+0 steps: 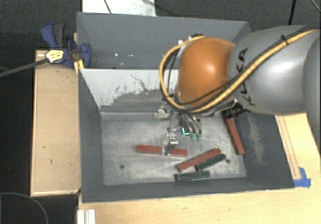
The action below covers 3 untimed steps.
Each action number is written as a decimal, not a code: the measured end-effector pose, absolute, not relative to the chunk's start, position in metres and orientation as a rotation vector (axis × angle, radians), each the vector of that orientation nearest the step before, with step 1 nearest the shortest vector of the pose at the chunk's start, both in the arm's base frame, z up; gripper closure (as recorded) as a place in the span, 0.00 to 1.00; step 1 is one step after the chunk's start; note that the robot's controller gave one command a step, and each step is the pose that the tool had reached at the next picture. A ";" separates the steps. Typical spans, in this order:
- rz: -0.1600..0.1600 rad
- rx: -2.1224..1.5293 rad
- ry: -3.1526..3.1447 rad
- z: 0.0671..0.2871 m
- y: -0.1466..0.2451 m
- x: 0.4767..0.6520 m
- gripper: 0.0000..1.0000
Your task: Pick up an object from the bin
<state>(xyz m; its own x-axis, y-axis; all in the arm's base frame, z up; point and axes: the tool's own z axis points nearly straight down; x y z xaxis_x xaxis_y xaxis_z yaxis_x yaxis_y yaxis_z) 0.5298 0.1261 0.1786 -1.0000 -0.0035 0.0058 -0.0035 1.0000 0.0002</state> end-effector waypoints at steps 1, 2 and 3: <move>-0.002 0.000 -3.144 0.183 0.125 0.532 0.00; -0.003 0.004 -3.146 0.181 0.125 0.533 0.00; -0.002 0.202 -3.143 0.126 0.124 0.569 0.00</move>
Offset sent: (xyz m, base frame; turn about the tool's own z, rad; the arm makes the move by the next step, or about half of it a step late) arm 0.0322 -0.0102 -0.1086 -0.0985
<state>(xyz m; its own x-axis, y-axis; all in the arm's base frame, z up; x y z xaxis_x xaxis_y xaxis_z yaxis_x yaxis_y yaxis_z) 0.5687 0.1244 0.1265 -0.9918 -0.1278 -0.0075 -0.1278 0.9918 0.0010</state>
